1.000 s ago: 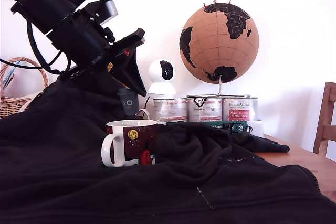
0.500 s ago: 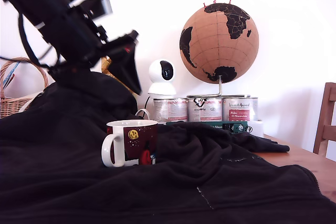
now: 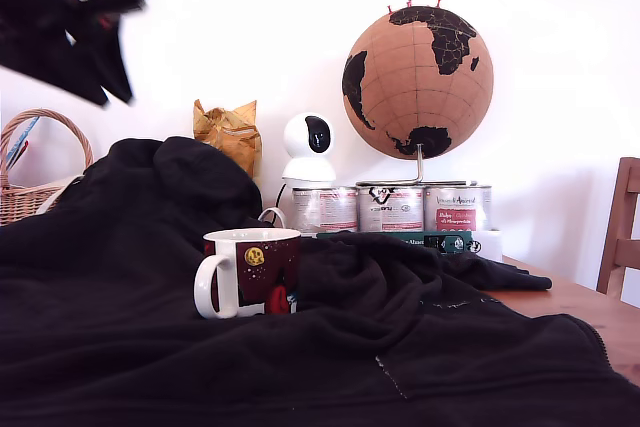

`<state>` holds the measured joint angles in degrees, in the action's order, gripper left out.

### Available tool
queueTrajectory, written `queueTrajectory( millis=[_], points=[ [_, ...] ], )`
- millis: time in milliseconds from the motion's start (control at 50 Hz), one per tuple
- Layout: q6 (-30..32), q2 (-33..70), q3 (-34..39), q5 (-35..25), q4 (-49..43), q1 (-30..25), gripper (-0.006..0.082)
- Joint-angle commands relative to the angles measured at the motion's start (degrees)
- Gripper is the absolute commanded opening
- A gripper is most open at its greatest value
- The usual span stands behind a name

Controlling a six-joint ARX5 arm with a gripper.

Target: Pick the grey coffee capsule and place it inside the red coffee cup

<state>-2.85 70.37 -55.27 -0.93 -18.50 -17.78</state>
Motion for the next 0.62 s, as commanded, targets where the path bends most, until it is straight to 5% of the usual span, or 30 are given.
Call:
queueTrajectory(
  millis=[0, 600],
  points=[
    [0.63, -3.19, 0.33, 0.0, 0.09, 1.84, -0.0024],
    [2.95, -19.15, 0.5, -0.31, -7.93, 12.09, -0.0024]
  ],
)
